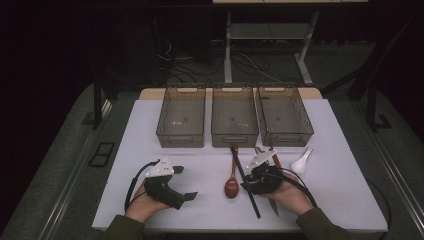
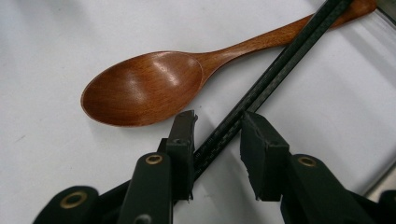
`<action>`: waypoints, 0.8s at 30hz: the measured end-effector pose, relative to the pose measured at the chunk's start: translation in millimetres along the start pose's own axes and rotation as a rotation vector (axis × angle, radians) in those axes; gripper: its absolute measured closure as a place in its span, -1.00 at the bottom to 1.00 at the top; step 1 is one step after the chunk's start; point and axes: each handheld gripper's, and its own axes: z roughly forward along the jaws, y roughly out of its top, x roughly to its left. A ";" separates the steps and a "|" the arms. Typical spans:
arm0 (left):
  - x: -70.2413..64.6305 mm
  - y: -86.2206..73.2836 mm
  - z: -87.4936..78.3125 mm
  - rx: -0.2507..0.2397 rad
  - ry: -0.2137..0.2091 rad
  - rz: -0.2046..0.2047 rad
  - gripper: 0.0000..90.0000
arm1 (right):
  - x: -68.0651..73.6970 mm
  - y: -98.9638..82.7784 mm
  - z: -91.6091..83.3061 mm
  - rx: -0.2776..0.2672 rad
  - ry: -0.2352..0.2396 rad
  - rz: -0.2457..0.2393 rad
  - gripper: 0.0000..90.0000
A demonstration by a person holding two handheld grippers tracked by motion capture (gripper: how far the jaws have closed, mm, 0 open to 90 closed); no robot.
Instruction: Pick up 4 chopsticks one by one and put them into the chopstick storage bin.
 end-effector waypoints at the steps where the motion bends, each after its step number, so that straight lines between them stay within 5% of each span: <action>1: -0.3 -0.1 0.1 0.000 -0.001 -0.004 -1.00 | 0.1 0.1 -0.2 0.001 0.000 0.001 0.46; 24: -0.3 -0.7 1.1 0.005 -0.007 -0.003 -1.00 | -11.6 -0.2 -5.0 -0.010 -0.045 0.042 0.47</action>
